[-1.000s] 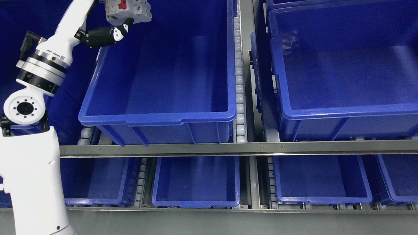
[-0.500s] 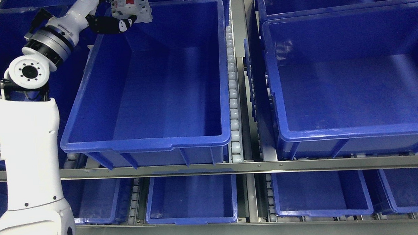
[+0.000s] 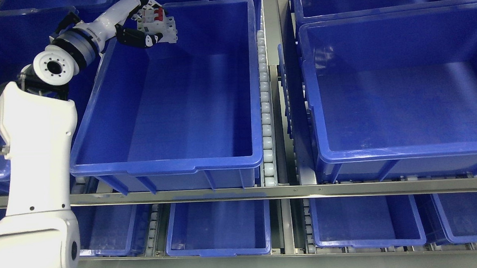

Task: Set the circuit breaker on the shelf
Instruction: 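Lower the circuit breaker into the upper blue bin with the left hand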

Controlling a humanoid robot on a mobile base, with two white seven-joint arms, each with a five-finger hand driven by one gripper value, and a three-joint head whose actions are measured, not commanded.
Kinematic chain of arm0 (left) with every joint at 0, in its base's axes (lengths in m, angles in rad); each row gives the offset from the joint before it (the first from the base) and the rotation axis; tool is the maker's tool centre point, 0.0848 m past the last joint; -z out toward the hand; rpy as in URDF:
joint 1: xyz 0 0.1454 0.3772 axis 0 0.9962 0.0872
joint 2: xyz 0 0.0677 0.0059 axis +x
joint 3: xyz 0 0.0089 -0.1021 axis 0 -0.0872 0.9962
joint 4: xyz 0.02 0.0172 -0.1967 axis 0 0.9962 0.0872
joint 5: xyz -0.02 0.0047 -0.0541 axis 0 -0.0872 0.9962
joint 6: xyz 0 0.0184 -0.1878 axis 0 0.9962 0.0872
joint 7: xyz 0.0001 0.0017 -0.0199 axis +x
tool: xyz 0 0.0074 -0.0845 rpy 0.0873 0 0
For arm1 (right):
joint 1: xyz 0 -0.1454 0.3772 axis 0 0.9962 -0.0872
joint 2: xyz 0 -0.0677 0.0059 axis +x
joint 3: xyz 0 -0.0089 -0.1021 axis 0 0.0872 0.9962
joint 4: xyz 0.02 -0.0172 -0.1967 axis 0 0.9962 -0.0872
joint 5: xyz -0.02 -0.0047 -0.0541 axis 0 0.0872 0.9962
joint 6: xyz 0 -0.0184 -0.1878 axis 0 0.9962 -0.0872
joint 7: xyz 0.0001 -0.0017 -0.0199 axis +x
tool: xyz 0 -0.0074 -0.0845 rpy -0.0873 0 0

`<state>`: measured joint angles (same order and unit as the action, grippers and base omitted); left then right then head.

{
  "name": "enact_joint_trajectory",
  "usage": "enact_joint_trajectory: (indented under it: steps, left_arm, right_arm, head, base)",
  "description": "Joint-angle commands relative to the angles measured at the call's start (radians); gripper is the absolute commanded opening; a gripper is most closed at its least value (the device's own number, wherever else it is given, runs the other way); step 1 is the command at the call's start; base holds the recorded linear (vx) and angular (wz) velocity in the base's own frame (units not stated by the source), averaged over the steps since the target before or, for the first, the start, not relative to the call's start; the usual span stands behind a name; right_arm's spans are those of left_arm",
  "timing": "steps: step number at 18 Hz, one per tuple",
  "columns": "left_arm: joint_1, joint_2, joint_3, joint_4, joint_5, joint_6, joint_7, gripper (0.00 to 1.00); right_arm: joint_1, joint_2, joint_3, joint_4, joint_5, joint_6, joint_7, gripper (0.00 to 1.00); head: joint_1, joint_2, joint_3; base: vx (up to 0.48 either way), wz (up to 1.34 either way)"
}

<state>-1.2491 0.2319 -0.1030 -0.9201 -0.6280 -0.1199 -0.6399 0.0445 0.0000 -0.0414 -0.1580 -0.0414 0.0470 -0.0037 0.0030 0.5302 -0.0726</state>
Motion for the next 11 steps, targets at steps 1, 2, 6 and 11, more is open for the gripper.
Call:
enact_joint_trajectory:
  steps: [1,2,6,11]
  left_arm:
    - [-0.136,-0.04,-0.21,0.397,-0.021,0.0,-0.003,0.16]
    - [-0.141,-0.045,-0.228,0.429,-0.021,-0.001,-0.003,0.16]
    - [-0.142,-0.072,-0.234,0.446,-0.021,-0.001,-0.001,0.17]
    - [-0.145,-0.109,-0.267,0.494,-0.032,0.0,0.006,0.24]
  right_arm:
    - [0.0,-0.017,0.0,0.0,0.0,0.001,0.001,1.0]
    - [0.0,-0.017,0.0,0.0,0.0,0.001,0.001,1.0]
    - [0.0,-0.017,0.0,0.0,0.0,0.001,0.001,1.0]
    - [0.0,-0.017,0.0,0.0,0.0,0.001,0.001,1.0]
  head:
    - [0.0,0.0,0.0]
    - [0.0,0.0,0.0]
    - [0.0,0.0,0.0]
    - [0.0,0.0,0.0]
  base:
    - [0.0,0.0]
    - [0.0,0.0]
    - [0.0,0.0]
    - [0.0,0.0]
